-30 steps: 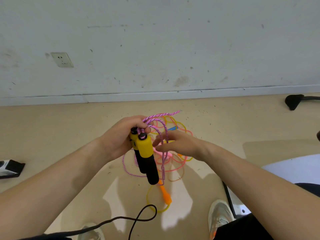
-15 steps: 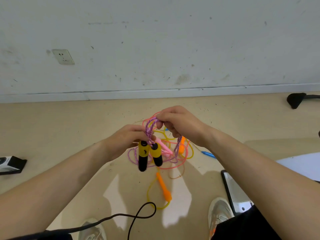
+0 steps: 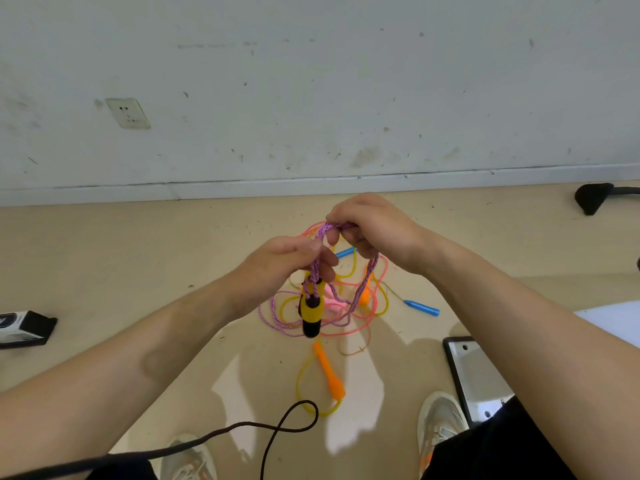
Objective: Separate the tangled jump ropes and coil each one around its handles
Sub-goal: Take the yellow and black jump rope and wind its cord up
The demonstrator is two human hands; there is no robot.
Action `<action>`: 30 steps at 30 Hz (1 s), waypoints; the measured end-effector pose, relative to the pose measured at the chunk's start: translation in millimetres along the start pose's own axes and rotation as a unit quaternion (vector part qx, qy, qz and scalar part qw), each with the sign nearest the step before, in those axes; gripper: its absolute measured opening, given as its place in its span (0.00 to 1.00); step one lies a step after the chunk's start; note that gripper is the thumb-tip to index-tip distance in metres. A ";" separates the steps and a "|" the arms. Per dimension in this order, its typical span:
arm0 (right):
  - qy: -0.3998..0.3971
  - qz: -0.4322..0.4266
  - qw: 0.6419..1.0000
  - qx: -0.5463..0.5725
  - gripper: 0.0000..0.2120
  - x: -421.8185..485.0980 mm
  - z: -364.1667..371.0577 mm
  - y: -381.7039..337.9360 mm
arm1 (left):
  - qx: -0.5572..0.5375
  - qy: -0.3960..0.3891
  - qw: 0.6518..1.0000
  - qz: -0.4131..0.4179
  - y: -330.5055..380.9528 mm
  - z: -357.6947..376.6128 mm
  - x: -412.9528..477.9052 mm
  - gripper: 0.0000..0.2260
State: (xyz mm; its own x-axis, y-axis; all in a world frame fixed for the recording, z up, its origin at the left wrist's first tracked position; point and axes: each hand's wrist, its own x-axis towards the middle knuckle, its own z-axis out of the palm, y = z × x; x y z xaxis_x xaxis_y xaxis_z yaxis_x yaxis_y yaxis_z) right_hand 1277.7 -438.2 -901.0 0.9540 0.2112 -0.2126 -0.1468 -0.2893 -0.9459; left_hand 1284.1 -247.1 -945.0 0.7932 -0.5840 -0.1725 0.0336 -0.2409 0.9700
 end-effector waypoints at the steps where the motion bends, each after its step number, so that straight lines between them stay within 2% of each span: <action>1: 0.008 -0.003 1.000 0.005 0.17 0.3 -1.3 0.4 | 0.021 -0.003 1.000 0.010 0.2 -0.4 -0.8 0.14; 6: 0.043 0.002 0.995 0.089 0.16 3.4 -6.4 6.3 | 0.029 -0.020 0.999 0.023 2.4 2.7 -5.5 0.14; 13: 0.069 0.015 0.997 0.023 0.15 9.1 -7.7 23.7 | -0.051 -0.047 0.997 -0.023 -1.0 0.1 -5.5 0.15; 17: 0.098 0.030 0.995 -0.010 0.09 9.7 -5.4 34.0 | -0.132 0.003 0.991 -0.025 4.4 -3.6 -4.8 0.13; 20: 0.069 0.061 0.996 0.019 0.05 6.2 9.7 40.0 | -0.174 0.065 0.982 -0.024 7.8 -6.3 -2.8 0.12; 24: 0.040 0.079 0.995 0.041 0.07 0.8 35.3 39.1 | -0.205 0.127 0.970 -0.016 6.4 -5.9 -0.1 0.11; 27: 0.035 0.084 0.995 0.041 0.08 -3.1 49.8 35.9 | -0.204 0.151 0.967 -0.023 3.7 -5.1 -0.2 0.11; 30: 0.034 0.082 0.995 0.055 0.06 -4.9 57.6 32.7 | -0.159 0.172 0.972 -0.012 -1.1 -6.0 -0.6 0.10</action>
State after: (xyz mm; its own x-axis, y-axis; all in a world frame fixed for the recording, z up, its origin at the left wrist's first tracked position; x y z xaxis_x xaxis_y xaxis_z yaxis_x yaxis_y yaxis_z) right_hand 1253.1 -394.9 -945.0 0.9298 0.1060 -0.3524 -0.3256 -0.2093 -0.9221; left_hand 1287.2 -241.8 -944.9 0.9446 -0.2732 -0.1819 0.1982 0.0329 0.9796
